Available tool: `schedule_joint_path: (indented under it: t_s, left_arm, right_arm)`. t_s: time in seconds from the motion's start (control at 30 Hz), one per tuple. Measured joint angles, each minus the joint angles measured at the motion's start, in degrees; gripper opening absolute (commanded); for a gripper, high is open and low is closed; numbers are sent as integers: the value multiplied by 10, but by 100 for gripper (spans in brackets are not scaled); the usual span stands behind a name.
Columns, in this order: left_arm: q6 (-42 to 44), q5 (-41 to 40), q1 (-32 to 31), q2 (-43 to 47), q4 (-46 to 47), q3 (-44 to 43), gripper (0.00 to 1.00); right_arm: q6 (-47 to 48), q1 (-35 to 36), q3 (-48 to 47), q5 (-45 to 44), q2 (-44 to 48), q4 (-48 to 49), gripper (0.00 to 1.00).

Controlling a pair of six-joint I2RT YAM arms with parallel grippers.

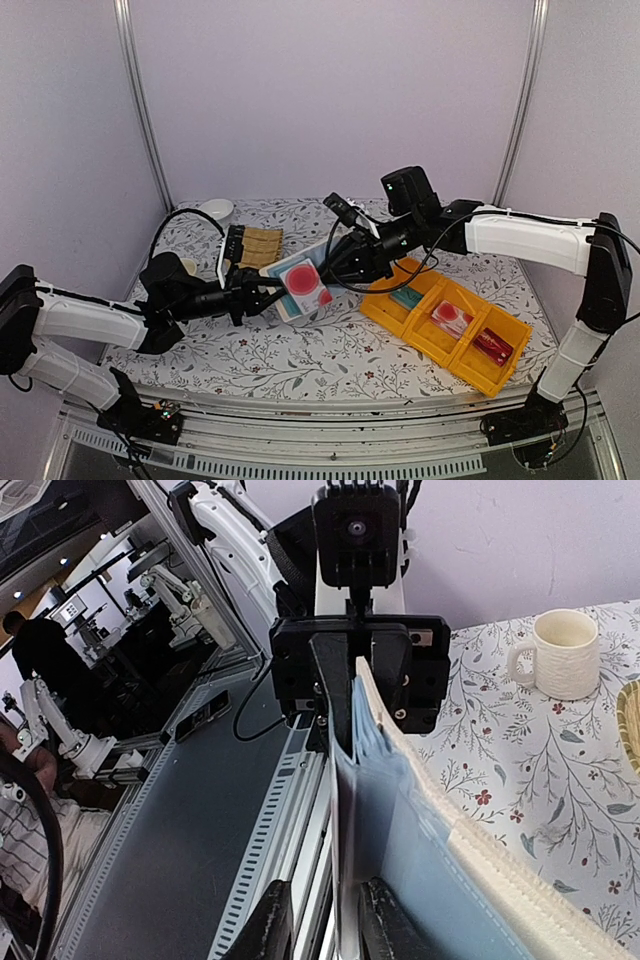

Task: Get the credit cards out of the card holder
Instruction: Remove the credit card from the card slot.

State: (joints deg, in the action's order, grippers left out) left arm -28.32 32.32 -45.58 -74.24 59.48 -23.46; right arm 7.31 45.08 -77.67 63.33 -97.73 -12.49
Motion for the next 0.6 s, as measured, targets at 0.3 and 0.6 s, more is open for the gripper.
schedule_joint_path:
  t_s: [0.3,0.6]
  left_arm:
    - [9,-2,0,5,-12,0,0]
    - [11,-2,0,5,-13,0,0]
  right_arm:
    - [9,6,-8,-2,-8,-27,14]
    - [-1,10,-8,-15,-8,-24,3]
